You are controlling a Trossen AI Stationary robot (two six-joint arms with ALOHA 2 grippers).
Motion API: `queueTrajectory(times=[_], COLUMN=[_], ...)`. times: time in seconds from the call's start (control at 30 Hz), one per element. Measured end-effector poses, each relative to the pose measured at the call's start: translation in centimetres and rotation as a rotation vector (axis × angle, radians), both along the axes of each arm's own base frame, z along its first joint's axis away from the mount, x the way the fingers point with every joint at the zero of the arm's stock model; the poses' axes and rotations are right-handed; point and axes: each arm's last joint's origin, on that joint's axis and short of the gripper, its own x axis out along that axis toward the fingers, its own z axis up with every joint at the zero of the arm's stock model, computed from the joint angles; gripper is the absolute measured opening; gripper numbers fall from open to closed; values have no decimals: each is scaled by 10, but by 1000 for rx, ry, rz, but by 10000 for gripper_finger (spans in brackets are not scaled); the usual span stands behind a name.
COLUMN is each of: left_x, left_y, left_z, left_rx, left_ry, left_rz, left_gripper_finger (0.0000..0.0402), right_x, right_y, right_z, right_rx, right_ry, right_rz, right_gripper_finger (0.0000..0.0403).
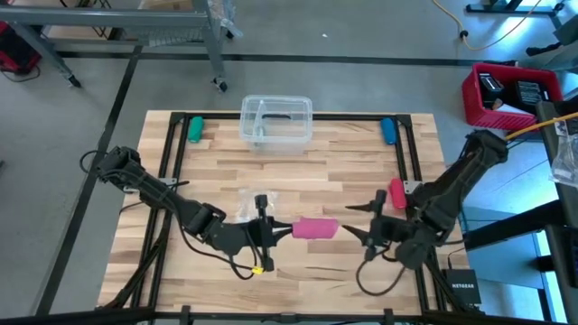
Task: Roll bandage
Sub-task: Roll the pink bandage
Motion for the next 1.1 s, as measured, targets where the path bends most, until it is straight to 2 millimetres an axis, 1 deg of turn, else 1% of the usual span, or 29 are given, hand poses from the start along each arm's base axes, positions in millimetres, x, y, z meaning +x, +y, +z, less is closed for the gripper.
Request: queueTrajectory(times=[0.1,0.2,0.37,0.5,0.67,0.73,0.83,0.87,1.0,1.1], left_x=[3,3,4,3,4,4,4,4,4,4], left_y=[5,6,5,4,3,3,3,2,0,-2], left_z=[0,0,-1,-1,-1,-1,-1,-1,-1,-2], left_rx=[-19,-21,-20,-33,-41,-43,-45,-47,-71,-98], left_ry=[0,0,2,3,6,8,11,12,22,31], left_rz=[0,4,2,-17,-42,-52,-72,-80,-163,-228], left_gripper_finger=[4,4,4,4,4,4,4,4,4,4], right_x=[9,13,16,24,31,31,32,33,34,36], right_y=[0,4,8,-1,-5,-5,-4,-3,-1,1], right_z=[3,10,17,17,18,19,24,25,33,37], right_rx=[-57,-87,-110,-121,-110,-142,-217,-247,-319,-408], right_ry=[-41,-72,-93,-87,-79,-77,-95,-102,-146,-163], right_rz=[-5,50,127,90,139,149,168,178,204,262], right_gripper_finger=[246,229,179,142,97,71,19,11,21,11])
